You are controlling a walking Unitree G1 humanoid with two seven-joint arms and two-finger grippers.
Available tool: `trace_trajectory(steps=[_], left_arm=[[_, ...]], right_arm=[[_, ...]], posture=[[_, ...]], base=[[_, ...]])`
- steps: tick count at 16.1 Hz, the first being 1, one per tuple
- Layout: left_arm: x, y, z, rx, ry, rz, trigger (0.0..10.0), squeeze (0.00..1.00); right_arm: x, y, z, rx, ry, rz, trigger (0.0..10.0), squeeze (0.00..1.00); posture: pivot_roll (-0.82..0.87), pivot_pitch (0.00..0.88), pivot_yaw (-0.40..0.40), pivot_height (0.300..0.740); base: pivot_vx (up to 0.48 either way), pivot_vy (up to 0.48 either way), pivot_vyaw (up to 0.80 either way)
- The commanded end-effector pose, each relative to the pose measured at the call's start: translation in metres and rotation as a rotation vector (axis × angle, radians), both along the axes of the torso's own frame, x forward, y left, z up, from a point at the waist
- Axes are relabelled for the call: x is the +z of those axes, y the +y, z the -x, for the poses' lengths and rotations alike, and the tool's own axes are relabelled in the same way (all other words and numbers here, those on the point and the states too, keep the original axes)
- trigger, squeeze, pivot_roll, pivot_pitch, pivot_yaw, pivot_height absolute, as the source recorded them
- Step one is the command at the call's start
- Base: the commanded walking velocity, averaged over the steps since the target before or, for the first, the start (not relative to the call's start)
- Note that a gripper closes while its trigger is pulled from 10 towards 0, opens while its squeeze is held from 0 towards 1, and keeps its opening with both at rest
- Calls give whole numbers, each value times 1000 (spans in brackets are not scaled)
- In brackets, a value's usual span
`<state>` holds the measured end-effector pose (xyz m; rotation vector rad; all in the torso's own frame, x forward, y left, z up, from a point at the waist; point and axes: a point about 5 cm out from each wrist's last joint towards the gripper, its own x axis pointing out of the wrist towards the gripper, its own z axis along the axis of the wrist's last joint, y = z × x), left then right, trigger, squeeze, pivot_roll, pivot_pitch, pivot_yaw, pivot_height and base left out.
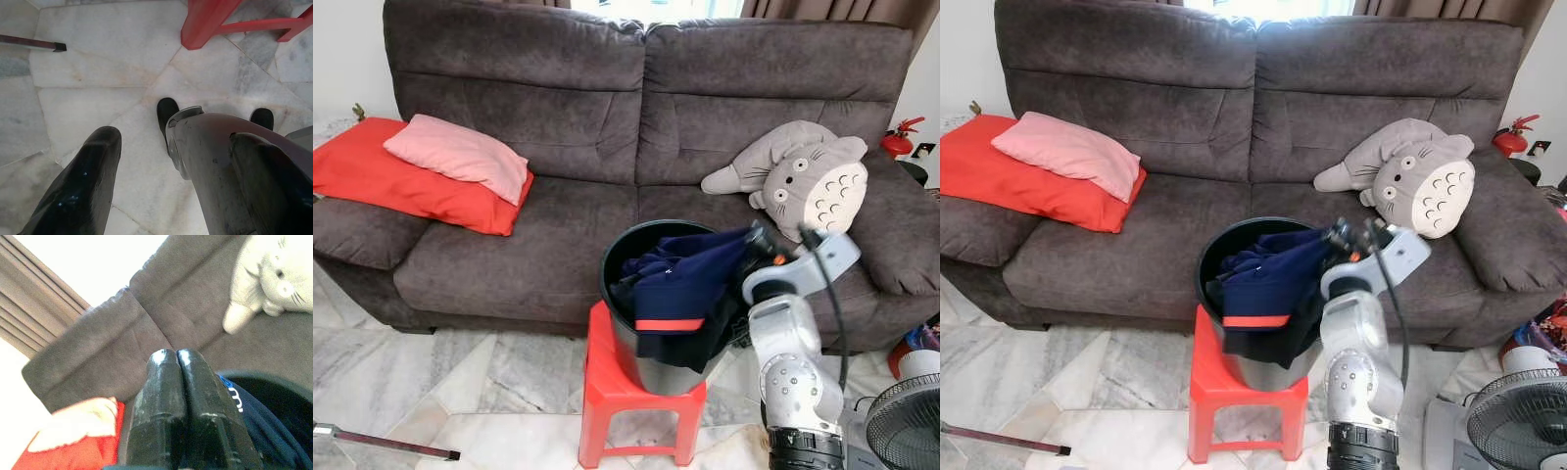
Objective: Hang hanger
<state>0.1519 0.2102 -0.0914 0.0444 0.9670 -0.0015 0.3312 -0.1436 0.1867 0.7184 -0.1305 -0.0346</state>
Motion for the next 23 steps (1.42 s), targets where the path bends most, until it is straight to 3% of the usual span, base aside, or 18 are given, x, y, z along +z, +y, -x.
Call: trace_trajectory(steps=[1, 5, 7, 10, 12, 14, 19, 21, 23], left_arm=[[-3, 1, 8, -5, 40, -6, 10000, 0], [-3, 0, 7, -2, 39, -5, 10000, 0], [-4, -1, 7, -4, 39, -4, 10000, 0], [-4, -1, 7, -1, 38, 1, 10000, 0], [-4, -2, 7, -2, 38, 5, 10000, 0], [-4, -2, 8, -3, 38, 4, 10000, 0], [-4, -2, 8, -5, 37, 2, 10000, 0], [-3, -2, 7, -1, 32, 0, 10000, 0], [-3, -2, 7, -4, 34, 1, 10000, 0]], right_arm=[[28, 4, 1, 8, -135, 16, 0, 0], [52, 8, 3, 26, -258, 51, 0, 0], [49, 11, 1, 47, -236, 100, 0, 0], [44, 13, 2, 52, -214, 94, 0, 0], [11, 11, -4, 47, 38, 173, 0, 0], [-38, 9, 3, 48, 313, 119, 0, 0], [-25, 2, -1, 2, 261, 146, 0, 0], [12, -4, -10, -9, 45, 218, 0, 0], [28, -8, -16, -11, -16, 223, 0, 0]], posture=[[-23, 58, -23, 740], [-25, 57, -25, 740], [-26, 57, -25, 740], [-24, 58, -27, 740], [-25, 58, -28, 740], [-20, 60, -29, 740], [-22, 62, -27, 740], [-21, 61, -27, 740], [-22, 59, -26, 740]], base=[[0, 0, 0], [0, 0, 0], [0, 0, 0], [0, 0, 0], [0, 0, 0], [0, 0, 0], [0, 0, 0], [0, 0, 0], [0, 0, 0]])
